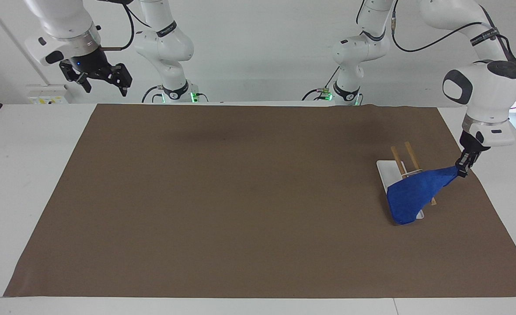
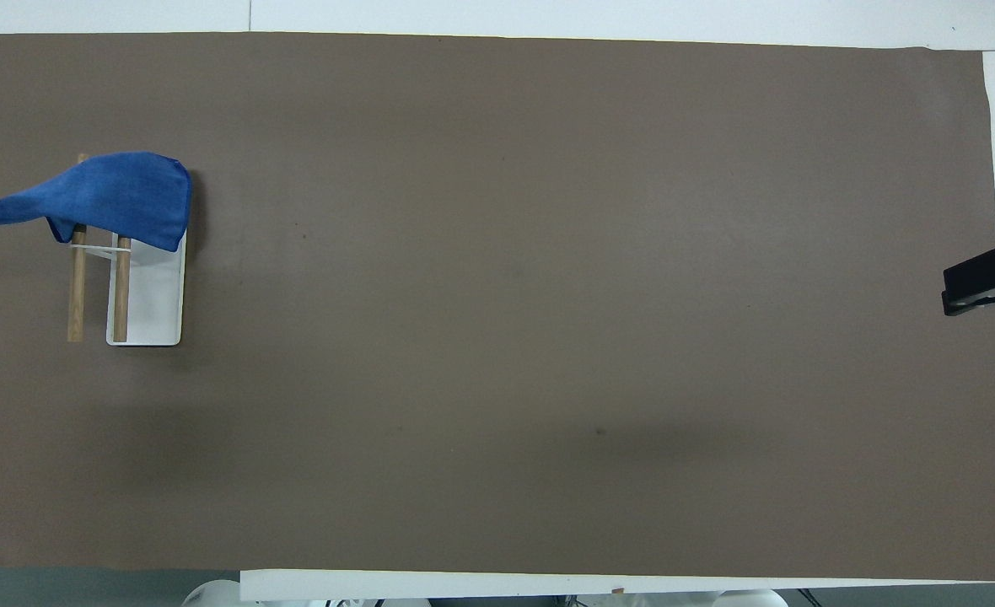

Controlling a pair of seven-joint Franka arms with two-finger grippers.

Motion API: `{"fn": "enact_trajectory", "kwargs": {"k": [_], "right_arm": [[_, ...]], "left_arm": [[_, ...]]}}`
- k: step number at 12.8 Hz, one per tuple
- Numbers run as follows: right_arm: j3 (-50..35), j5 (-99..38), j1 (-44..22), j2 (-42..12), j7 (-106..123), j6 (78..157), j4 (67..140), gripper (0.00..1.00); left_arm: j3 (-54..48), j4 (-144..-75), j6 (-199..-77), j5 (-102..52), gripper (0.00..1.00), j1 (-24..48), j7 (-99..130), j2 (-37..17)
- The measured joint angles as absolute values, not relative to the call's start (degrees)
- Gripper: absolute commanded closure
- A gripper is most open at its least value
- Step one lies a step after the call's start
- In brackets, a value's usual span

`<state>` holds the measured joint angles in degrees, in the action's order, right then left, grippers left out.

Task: Right arm passes towel to left arm to hang
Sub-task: 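Drape the towel over the wooden rods with the left gripper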

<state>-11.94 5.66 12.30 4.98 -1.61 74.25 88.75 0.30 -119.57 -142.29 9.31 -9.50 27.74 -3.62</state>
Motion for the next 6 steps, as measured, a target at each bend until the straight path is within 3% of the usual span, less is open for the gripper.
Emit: {"fn": "enact_trajectory", "kwargs": {"k": [5, 6], "right_arm": [[-11.9, 5.7, 12.3, 5.3, -1.6, 74.2, 89.3, 0.00], [-11.9, 5.6, 12.3, 5.5, -1.6, 74.3, 89.9, 0.00]], "left_arm": [[0.2, -121.5, -148.7, 9.3, 0.97, -9.5, 27.7, -7.9], [0.2, -121.8, -149.0, 9.3, 0.76, -9.5, 27.7, -8.3]]}}
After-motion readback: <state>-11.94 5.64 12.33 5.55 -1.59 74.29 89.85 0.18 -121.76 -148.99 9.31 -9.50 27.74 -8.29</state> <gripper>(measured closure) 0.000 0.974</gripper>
